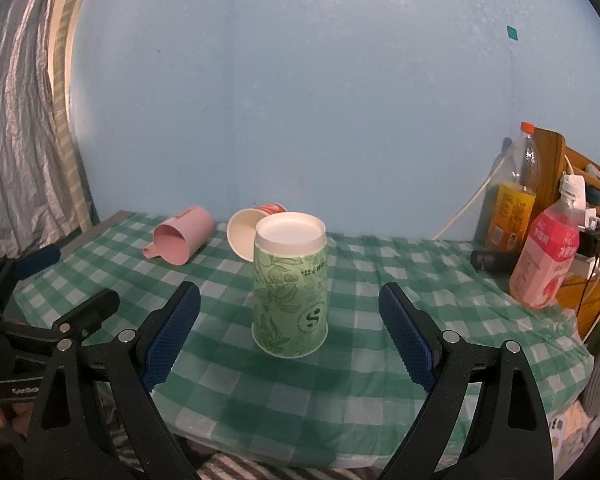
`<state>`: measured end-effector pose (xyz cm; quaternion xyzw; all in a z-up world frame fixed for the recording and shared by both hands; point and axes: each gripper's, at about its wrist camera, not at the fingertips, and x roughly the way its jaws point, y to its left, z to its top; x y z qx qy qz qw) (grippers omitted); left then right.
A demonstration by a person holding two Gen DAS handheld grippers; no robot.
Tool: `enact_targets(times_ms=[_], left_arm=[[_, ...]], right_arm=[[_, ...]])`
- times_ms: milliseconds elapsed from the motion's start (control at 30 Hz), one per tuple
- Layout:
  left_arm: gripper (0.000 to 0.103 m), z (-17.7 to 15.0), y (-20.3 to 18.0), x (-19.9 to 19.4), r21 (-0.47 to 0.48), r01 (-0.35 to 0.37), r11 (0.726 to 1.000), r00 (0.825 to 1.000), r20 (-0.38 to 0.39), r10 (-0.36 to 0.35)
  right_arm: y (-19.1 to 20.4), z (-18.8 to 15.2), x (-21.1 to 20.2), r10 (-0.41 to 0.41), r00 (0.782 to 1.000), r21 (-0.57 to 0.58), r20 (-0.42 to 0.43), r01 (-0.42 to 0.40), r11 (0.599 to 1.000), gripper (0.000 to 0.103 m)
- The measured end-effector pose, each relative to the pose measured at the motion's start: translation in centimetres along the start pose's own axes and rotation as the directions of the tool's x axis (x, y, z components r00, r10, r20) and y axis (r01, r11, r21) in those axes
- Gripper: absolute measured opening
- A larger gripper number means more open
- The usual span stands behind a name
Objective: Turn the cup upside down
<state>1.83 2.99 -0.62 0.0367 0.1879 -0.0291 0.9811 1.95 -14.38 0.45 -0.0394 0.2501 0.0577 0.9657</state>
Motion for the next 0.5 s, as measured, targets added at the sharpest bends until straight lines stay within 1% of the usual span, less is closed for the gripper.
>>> enact_targets(times_ms=[500], left_arm=[[0.103, -0.10, 0.19, 0.30, 0.002, 0.020, 1.000, 1.000, -0.021, -0.020]], right_arm=[[0.06, 0.02, -0.02, 0.001, 1.000, 0.001, -0.002, -0.001, 1.000, 0.090]])
